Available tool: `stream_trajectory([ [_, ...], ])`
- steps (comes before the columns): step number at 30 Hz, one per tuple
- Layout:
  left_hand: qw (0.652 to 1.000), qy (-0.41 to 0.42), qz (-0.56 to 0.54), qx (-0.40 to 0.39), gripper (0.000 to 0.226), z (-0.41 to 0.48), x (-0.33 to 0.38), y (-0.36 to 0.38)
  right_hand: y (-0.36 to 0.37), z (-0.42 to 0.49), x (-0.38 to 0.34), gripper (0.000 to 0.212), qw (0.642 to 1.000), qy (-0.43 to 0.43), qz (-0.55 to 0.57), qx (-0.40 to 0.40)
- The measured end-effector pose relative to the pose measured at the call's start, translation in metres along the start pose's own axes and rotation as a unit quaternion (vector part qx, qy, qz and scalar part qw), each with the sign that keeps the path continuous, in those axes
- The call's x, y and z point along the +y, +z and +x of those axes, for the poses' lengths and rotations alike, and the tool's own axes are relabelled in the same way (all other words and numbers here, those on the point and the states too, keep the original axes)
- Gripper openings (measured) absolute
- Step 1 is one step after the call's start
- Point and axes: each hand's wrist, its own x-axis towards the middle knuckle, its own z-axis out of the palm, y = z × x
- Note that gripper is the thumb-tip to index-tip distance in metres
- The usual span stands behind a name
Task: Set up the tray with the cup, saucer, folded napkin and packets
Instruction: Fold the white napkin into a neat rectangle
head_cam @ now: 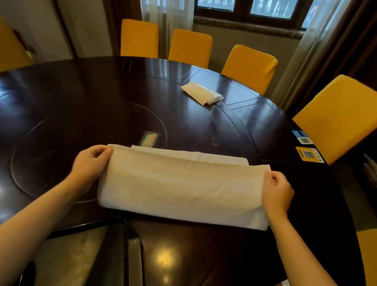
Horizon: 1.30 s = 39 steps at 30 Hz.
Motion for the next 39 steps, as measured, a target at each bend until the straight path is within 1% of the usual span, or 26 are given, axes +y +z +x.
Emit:
stream_trajectory([
  [3,0.996,0.020,0.082,0.029,0.027,0.020,-0.003,0.032,0.025,0.016,0.008,0.030,0.999,0.001,-0.044,0.003],
  [8,0.985,0.046,0.149,0.068,0.029,0.048,-0.022,0.067,0.062,0.041,0.020,0.032,0.991,-0.008,-0.131,-0.009],
  [12,0.960,0.048,0.251,0.115,0.029,0.066,-0.036,0.090,0.083,0.057,0.027,0.033,0.981,-0.032,-0.193,-0.001],
  [16,0.938,0.060,0.316,0.131,0.028,0.072,-0.054,0.099,0.100,0.065,0.028,0.035,0.964,-0.066,-0.258,-0.013],
  [21,0.916,0.104,0.362,0.135,0.028,0.082,-0.065,0.097,0.109,0.064,0.027,0.036,0.945,-0.109,-0.310,0.005],
  [24,0.901,0.120,0.395,0.132,0.028,0.082,-0.067,0.096,0.112,0.064,0.030,0.031,0.941,-0.109,-0.321,0.007],
  [27,0.906,0.110,0.387,0.131,0.027,0.079,-0.063,0.098,0.113,0.062,0.030,0.023,0.934,-0.095,-0.344,0.003],
  [29,0.911,0.094,0.374,0.144,0.029,0.077,-0.054,0.095,0.112,0.064,0.029,0.022,0.931,-0.077,-0.356,0.017],
  [30,0.907,0.103,0.376,0.157,0.031,0.074,-0.049,0.096,0.112,0.064,0.025,0.023,0.930,-0.073,-0.358,0.027],
  [31,0.900,0.131,0.381,0.164,0.031,0.068,-0.044,0.100,0.115,0.062,0.019,0.024,0.932,-0.089,-0.349,0.028],
  [32,0.895,0.174,0.380,0.154,0.031,0.058,-0.039,0.109,0.122,0.056,0.010,0.022,0.942,-0.123,-0.313,0.013],
  [33,0.893,0.221,0.372,0.125,0.032,0.046,-0.035,0.122,0.132,0.045,-0.003,0.020,0.953,-0.165,-0.251,-0.035],
  [34,0.893,0.254,0.363,0.080,0.036,0.035,-0.033,0.137,0.146,0.029,-0.016,0.024,0.950,-0.212,-0.198,-0.115],
  [35,0.896,0.259,0.361,0.028,0.041,0.024,-0.034,0.151,0.162,0.009,-0.026,0.034,0.921,-0.273,-0.189,-0.204],
  [36,0.897,0.243,0.368,-0.015,0.046,0.017,-0.037,0.161,0.177,-0.015,-0.032,0.044,0.881,-0.318,-0.212,-0.279],
  [37,0.895,0.223,0.384,-0.042,0.050,0.015,-0.043,0.166,0.190,-0.036,-0.034,0.050,0.847,-0.343,-0.241,-0.327],
  [38,0.888,0.209,0.405,-0.056,0.052,0.016,-0.052,0.166,0.198,-0.051,-0.033,0.052,0.827,-0.350,-0.262,-0.353],
  [39,0.881,0.200,0.425,-0.064,0.054,0.020,-0.060,0.161,0.202,-0.060,-0.029,0.054,0.817,-0.353,-0.277,-0.361],
])
